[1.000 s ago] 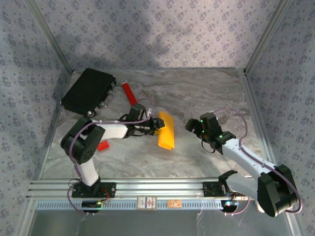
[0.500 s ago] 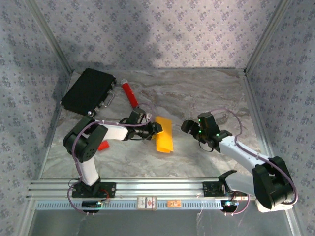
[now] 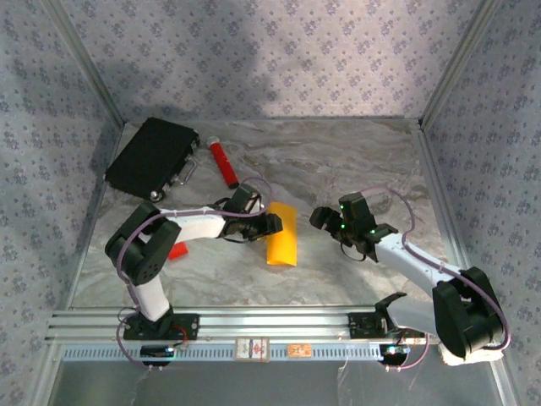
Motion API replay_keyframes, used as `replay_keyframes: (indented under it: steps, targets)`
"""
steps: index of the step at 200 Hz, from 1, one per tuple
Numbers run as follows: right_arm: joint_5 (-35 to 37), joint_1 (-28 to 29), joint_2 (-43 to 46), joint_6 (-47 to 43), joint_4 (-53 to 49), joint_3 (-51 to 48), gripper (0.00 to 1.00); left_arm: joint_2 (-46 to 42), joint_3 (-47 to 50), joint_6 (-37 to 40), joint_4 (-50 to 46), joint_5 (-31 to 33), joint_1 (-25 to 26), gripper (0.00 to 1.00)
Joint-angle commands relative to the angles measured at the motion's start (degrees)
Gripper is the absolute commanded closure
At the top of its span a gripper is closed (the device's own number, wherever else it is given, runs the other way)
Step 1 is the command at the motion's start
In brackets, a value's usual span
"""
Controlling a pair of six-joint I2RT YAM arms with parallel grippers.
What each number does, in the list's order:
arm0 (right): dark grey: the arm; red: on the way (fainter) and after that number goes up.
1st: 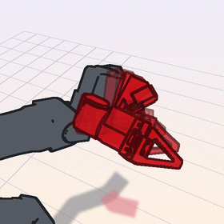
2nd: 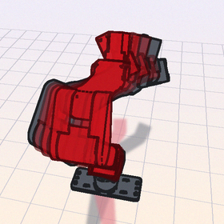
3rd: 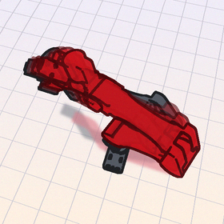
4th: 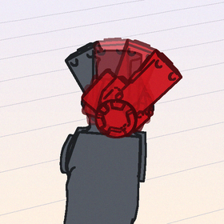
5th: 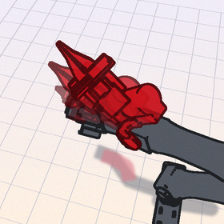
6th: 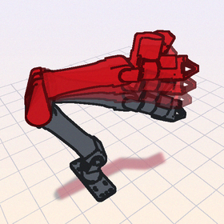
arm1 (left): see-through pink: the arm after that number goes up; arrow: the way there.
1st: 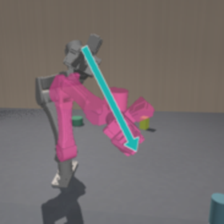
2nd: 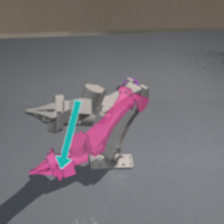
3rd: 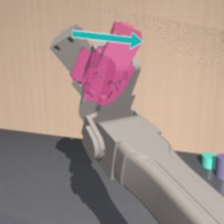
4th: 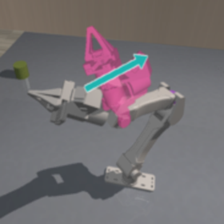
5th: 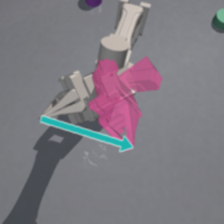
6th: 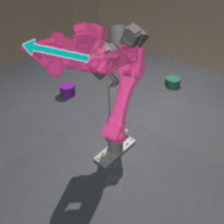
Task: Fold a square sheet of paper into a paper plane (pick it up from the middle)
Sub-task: First fold the square sheet of paper in half at the center of the table.
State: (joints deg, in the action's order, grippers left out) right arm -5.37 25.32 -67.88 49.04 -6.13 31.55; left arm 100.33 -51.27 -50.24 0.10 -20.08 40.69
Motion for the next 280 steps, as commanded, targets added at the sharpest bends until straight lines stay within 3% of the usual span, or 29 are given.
replay_keyframes:
  steps: [1, 117, 280]
  targets:
    - [0.08, 0.41, -0.83, -0.87, -0.42, 1.22, 0.11, -3.12, -1.01, 3.29, -6.86, 5.42, 0.28, 0.42]
    - [-0.08, 1.78, -3.65, -0.90, 0.11, 2.24, 0.11, -2.98, 0.42, 2.51, -7.55, 7.59, 0.16, 0.49]
    - [1.23, 2.92, -5.25, -0.96, -1.17, 3.47, 0.09, 4.20, -5.31, 2.38, -15.90, 9.41, 0.02, 0.45]
